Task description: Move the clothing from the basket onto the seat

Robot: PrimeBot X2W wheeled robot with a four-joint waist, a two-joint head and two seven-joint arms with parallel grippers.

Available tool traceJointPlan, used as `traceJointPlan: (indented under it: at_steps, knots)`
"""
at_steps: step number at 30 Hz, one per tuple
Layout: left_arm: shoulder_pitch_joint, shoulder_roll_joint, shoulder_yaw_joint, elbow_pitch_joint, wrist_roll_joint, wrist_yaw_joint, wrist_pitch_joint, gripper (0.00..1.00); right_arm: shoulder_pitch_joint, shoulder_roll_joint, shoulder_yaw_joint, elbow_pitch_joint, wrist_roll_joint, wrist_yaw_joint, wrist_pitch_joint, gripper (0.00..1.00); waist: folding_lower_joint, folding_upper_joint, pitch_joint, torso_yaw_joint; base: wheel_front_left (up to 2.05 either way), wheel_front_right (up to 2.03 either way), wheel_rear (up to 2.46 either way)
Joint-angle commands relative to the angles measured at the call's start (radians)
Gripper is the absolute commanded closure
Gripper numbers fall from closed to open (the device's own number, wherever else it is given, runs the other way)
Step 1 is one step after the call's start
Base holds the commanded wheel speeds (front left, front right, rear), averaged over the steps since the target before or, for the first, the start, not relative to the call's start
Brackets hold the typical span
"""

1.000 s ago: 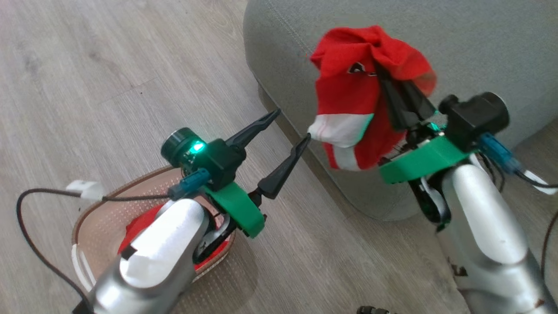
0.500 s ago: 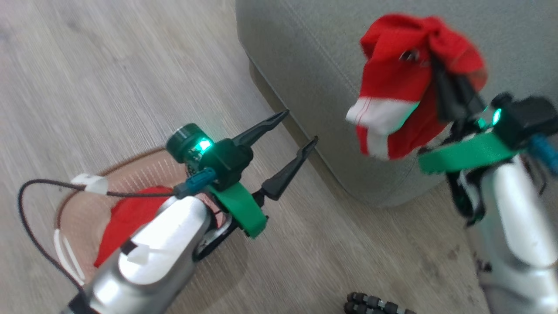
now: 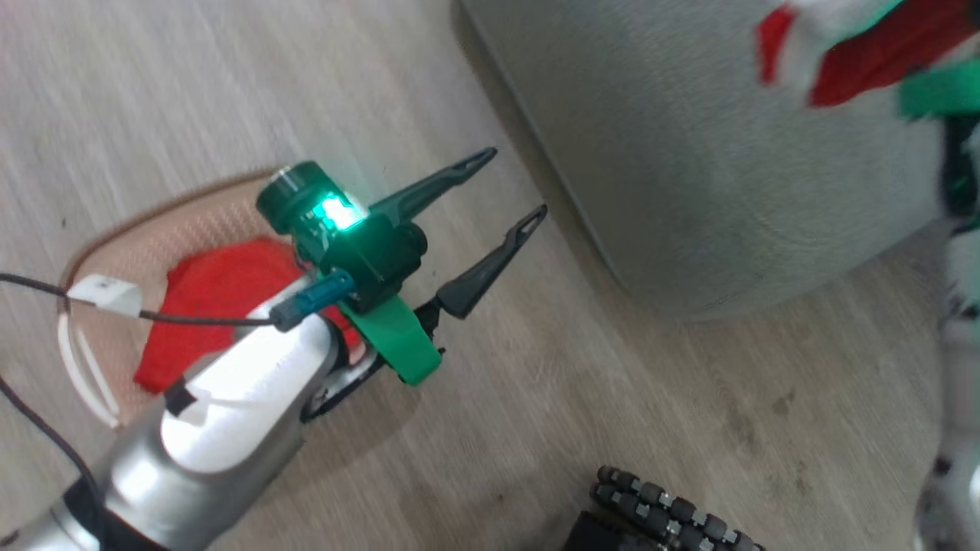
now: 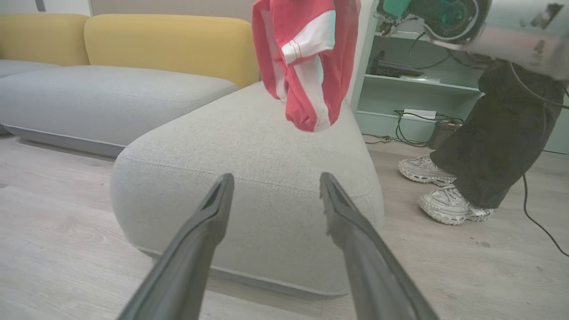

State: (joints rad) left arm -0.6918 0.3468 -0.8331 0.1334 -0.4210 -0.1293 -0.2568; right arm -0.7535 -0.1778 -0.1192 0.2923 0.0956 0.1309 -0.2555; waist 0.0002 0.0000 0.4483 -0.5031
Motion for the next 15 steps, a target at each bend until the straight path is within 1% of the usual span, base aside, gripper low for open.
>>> traceJointPlan:
  at_steps: [1,6,15]
  knots:
    - [-0.048,0.026,0.027,-0.041,-0.004,-0.001,-0.005,0.0,-0.05,-0.023,-0.015,-0.019,-0.012,0.0,-0.006,1.0,-0.0002,0.0,0.059,0.045,0.0,0.0,0.0]
    - [-0.088,0.046,0.005,-0.063,-0.011,-0.001,-0.005,0.0,-0.164,-0.062,-0.136,0.053,-0.03,0.0,-0.006,1.0,-0.0002,0.0,0.138,0.092,0.0,0.0,0.0]
    - [-0.149,0.074,-0.033,-0.1,-0.018,-0.001,-0.005,0.0,-0.344,-0.166,-0.334,0.216,-0.077,0.0,0.001,1.0,-0.0002,0.0,0.266,0.175,0.0,0.0,0.0]
